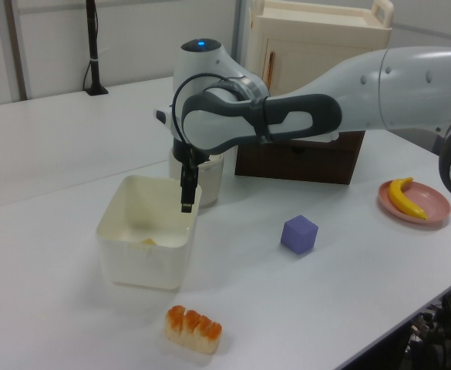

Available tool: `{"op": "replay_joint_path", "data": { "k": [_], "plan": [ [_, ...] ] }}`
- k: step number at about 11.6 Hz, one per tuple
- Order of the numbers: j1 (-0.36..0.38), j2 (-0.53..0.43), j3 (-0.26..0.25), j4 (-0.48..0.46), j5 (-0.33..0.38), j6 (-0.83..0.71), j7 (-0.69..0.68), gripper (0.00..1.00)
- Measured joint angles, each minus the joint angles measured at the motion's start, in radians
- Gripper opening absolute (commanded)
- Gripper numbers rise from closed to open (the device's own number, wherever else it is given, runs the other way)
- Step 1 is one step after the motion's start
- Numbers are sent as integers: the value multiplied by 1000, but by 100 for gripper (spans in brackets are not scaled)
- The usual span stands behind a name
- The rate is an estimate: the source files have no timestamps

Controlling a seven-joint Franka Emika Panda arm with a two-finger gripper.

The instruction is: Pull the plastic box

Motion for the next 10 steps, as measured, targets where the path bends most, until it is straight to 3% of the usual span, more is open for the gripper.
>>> {"op": "replay_joint_path", "data": {
  "k": [10],
  "plan": [
    [10,48,15,-29,-33,20,6,100]
  ]
}}
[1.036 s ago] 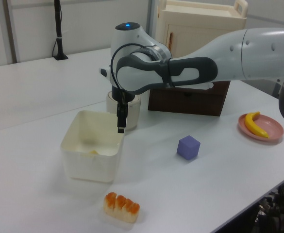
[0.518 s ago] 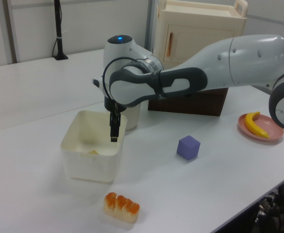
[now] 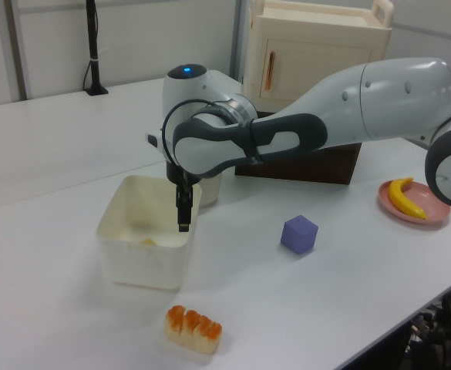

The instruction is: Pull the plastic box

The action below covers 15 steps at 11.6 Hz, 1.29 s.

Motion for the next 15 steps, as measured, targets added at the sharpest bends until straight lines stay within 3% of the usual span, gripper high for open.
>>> {"op": "replay_joint_path", "data": {
  "k": [7,11,13,15],
  "plan": [
    [-4,-131,-6,-187,-1,-1,0,100],
    [-15,-156,-63,-225,-51,-1,-2,100],
    [-19,-156,-111,-225,-54,-1,-23,100],
    [-37,-156,-125,-225,-54,-1,-39,100]
  ]
}}
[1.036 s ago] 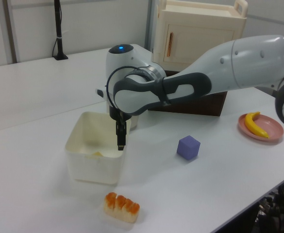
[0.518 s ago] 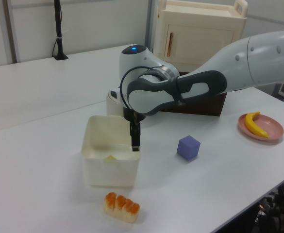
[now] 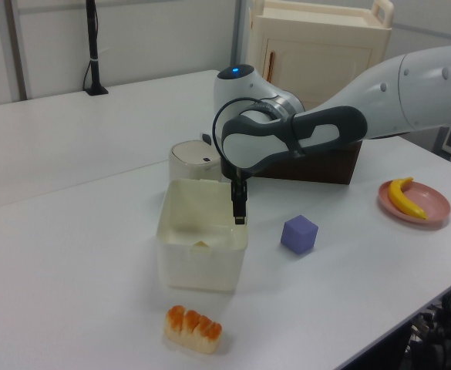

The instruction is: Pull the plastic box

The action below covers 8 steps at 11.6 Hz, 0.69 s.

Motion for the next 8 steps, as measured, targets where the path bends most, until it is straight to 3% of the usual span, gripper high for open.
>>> {"op": "replay_joint_path", "data": {
  "k": [5,8],
  "plan": [
    [4,-19,5,11,3,1,27,100],
    [12,-74,60,63,48,1,262,100]
  ]
}}
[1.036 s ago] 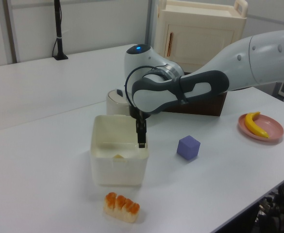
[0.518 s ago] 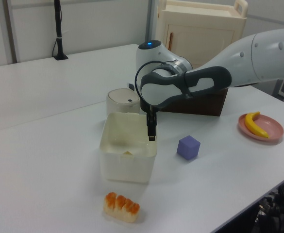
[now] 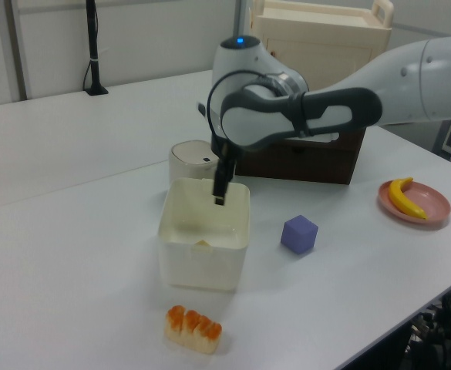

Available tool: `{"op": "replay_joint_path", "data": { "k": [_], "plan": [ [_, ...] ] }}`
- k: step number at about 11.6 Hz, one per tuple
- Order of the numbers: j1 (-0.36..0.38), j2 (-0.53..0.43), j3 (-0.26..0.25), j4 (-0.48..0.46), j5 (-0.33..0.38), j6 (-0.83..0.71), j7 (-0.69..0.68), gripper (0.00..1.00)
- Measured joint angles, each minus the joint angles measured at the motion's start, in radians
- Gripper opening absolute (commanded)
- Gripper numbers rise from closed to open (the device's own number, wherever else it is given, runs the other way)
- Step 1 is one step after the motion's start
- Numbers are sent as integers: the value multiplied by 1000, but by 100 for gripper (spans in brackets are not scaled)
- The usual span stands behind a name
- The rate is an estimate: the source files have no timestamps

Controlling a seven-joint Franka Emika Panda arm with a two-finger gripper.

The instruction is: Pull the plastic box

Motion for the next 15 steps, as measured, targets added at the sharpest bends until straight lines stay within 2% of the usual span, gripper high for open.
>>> {"op": "replay_joint_path", "data": {
  "k": [2,4,6,8,10,12,15],
  "plan": [
    [3,-31,24,25,37,-5,192,100],
    [-17,-82,21,36,54,-97,345,100],
    [-93,-152,16,61,54,-255,462,100],
    [-221,-197,11,120,55,-380,507,100],
    [-338,-202,7,144,62,-395,524,100],
    [-379,-196,6,144,66,-395,554,100],
    [-392,-193,6,144,73,-389,571,100]
  ]
}}
